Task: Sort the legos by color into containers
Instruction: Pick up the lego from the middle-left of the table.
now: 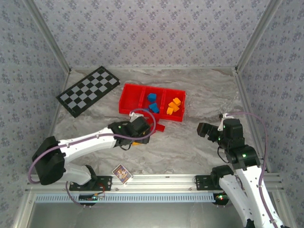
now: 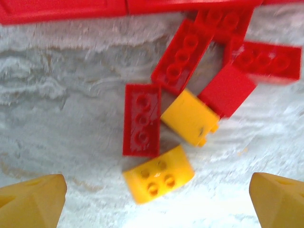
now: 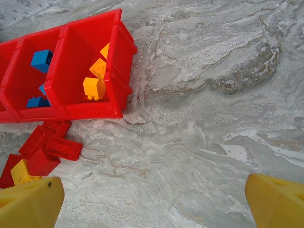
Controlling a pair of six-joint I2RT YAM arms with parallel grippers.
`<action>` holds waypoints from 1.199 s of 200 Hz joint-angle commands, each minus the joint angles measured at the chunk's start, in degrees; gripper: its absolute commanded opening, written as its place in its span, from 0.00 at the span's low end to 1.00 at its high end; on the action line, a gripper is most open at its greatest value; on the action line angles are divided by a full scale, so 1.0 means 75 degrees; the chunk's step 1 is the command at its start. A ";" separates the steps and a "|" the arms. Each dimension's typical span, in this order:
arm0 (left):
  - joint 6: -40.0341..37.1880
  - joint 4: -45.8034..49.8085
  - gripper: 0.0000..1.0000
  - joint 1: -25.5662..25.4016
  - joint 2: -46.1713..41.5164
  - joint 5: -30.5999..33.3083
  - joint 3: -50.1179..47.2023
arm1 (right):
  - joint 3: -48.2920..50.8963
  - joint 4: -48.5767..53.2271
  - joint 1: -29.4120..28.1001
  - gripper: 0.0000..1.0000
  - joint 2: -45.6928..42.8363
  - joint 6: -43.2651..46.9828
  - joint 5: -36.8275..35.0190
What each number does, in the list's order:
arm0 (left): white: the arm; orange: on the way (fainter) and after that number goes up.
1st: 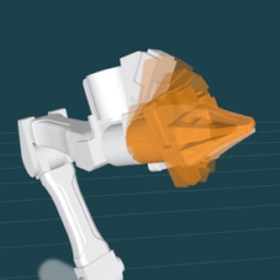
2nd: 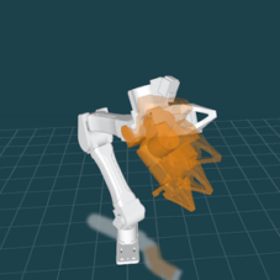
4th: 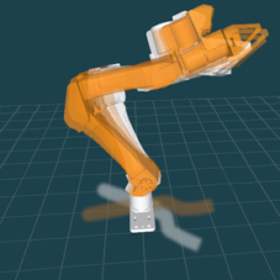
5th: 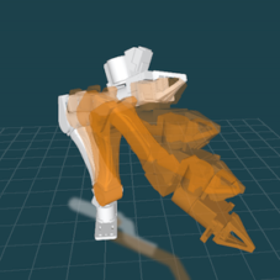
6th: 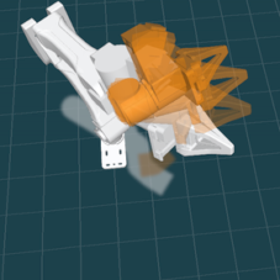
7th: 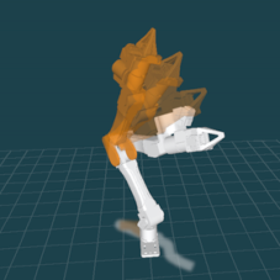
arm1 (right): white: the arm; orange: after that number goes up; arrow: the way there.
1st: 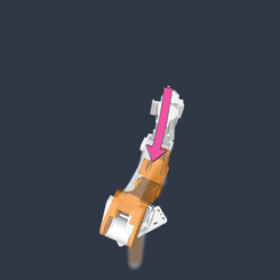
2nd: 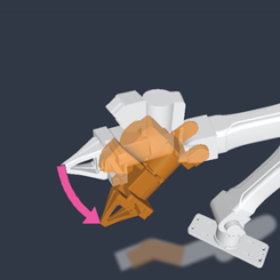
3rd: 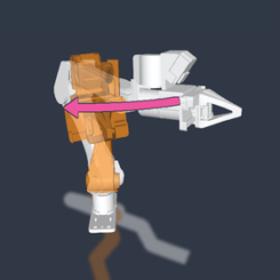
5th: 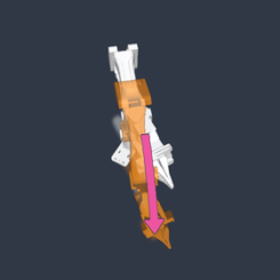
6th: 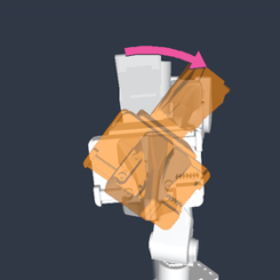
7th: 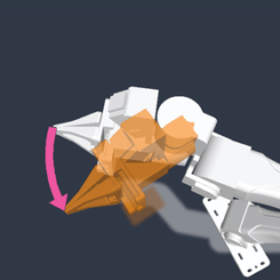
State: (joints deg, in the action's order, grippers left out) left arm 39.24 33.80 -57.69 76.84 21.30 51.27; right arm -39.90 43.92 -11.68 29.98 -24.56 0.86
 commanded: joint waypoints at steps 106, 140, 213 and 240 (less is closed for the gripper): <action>-0.1143 0.0171 0.98 0.1078 -0.0096 -0.1941 -0.0675 | -0.0012 0.0038 -0.0238 1.00 -0.0023 -0.0054 -0.0294; -0.1651 -0.0007 0.97 0.1302 0.0516 -0.2272 -0.0426 | -0.0012 0.0041 -0.0264 1.00 -0.0012 -0.0064 -0.0338; -0.2279 -0.0331 0.92 0.1639 0.1883 -0.2788 0.0198 | -0.0044 0.0085 -0.0278 1.00 -0.0014 -0.0020 -0.0386; -0.2501 -0.0375 0.90 0.1716 0.2229 -0.2998 0.0410 | -0.0046 0.0085 -0.0290 1.00 -0.0022 -0.0013 -0.0409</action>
State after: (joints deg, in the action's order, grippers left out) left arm 23.29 31.44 -45.34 91.42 1.23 51.88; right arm -39.90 43.99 -13.43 29.98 -24.56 -0.89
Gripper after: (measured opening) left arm 0.908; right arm 0.998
